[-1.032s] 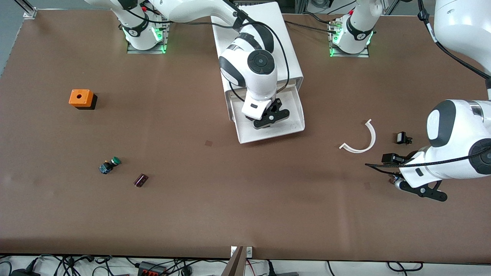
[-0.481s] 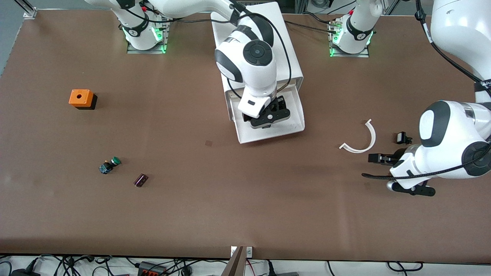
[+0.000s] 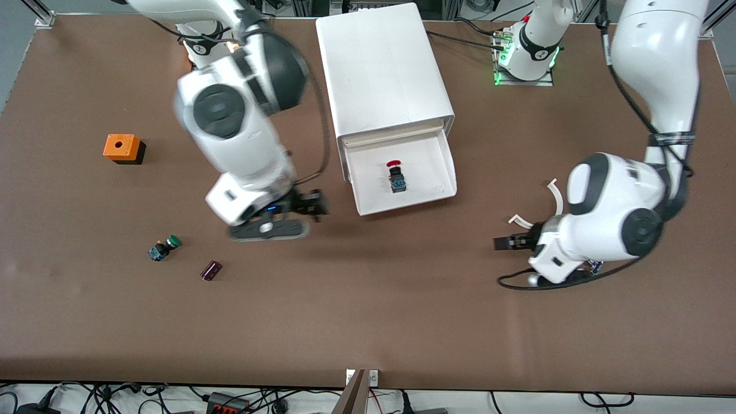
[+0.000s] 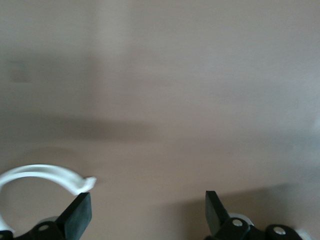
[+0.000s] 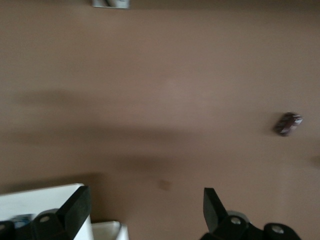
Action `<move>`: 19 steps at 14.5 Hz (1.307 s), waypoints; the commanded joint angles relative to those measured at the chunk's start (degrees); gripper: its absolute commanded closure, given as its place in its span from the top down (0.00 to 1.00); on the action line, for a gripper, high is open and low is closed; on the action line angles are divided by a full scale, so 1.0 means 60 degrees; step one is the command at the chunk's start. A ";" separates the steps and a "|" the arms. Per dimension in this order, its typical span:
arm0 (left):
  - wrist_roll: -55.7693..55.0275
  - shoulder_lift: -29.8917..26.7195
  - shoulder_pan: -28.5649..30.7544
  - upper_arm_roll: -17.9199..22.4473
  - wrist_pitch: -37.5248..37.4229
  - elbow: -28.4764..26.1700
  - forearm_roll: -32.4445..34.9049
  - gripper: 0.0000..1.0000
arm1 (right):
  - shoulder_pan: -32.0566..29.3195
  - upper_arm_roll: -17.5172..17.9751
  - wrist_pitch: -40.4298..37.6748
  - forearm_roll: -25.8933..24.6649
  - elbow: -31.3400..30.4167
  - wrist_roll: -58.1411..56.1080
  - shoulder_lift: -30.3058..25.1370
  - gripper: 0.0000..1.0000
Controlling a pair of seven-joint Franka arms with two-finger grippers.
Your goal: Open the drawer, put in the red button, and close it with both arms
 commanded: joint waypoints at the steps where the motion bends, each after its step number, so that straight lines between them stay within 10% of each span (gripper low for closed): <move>1: -0.1150 0.0149 -0.0987 0.0035 0.1062 -0.0307 -0.0088 1.00 | -0.0864 0.0116 -0.1040 0.0008 -0.0237 -0.0788 -0.0380 1.00; 11: -0.2251 -0.1078 -0.2807 -0.0038 0.1916 -0.3000 -0.0088 1.00 | -0.3840 0.0101 -0.1849 0.0067 -0.1453 -0.2957 -0.1639 1.00; 19: -0.2310 -0.1563 -0.2734 -0.1517 0.1916 -0.4247 -0.0088 1.00 | -0.4617 -0.0631 -0.2406 0.0052 -0.2784 -0.4374 -0.3557 1.00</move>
